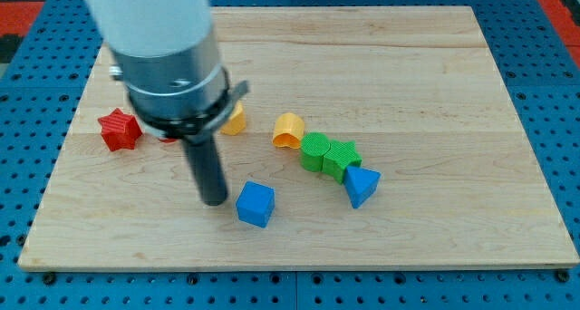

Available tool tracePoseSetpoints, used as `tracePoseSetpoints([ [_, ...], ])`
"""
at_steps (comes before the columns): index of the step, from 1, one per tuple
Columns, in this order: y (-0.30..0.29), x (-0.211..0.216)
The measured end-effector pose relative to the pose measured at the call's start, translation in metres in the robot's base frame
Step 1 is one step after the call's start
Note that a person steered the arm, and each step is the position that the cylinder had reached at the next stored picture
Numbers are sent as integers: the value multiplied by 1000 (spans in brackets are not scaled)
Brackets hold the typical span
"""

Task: Push the yellow hexagon to the top left

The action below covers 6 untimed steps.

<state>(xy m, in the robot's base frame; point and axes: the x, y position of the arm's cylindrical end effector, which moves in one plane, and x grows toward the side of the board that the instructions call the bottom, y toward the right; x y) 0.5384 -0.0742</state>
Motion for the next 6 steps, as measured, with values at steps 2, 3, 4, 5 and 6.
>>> tracePoseSetpoints([
  [2, 36, -85],
  [3, 9, -93],
  [4, -9, -114],
  [5, -34, -174],
  [6, -19, -170],
])
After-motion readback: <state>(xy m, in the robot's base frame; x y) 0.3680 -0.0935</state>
